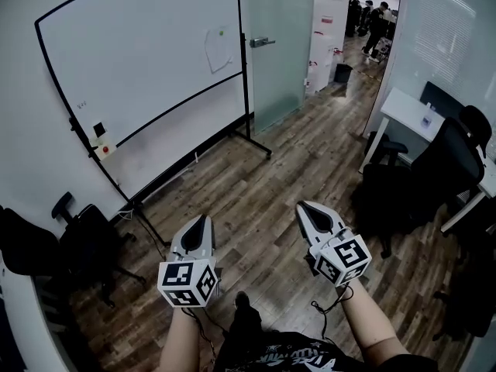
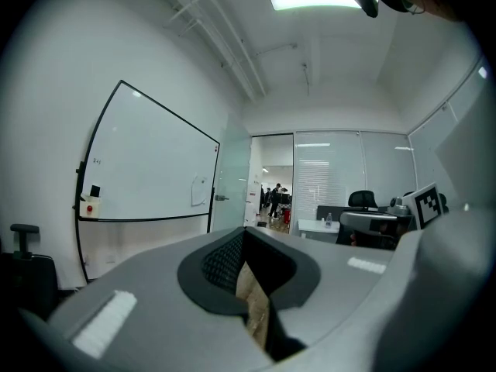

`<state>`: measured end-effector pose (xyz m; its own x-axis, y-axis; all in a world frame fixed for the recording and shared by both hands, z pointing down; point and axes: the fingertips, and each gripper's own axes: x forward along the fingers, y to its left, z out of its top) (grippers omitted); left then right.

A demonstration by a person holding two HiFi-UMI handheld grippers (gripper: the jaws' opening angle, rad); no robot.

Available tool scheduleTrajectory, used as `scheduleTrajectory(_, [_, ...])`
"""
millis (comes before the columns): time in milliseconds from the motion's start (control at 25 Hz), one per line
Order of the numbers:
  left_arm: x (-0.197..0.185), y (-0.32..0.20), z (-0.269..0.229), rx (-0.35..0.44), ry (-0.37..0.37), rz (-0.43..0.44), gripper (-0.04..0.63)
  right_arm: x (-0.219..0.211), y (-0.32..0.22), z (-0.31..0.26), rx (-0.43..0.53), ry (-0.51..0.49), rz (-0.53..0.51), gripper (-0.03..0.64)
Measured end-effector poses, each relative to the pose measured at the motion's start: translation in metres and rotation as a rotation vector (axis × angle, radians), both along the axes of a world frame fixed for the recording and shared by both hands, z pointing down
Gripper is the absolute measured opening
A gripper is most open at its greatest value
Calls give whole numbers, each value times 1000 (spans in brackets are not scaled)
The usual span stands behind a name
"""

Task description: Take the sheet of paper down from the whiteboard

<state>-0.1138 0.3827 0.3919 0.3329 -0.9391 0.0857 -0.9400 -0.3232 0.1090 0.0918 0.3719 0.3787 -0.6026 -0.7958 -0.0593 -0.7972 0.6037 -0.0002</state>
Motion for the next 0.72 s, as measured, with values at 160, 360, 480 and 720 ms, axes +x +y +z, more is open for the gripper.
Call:
scheduleTrajectory(160, [-10, -47, 4, -16, 14, 6, 6, -23, -54, 5, -26, -31, 5, 15])
scheduleTrajectory(360, [-24, -99, 5, -20, -6, 20, 6, -51, -109, 13, -49, -5, -12, 15])
scheduleTrajectory(480, [-32, -126, 6, -27, -4, 25, 6, -61, -135, 16, -59, 6, -11, 15])
scheduleTrajectory(720, [-41, -172, 14, -49, -3, 52, 6, -76, -182, 20, -80, 3, 4, 15])
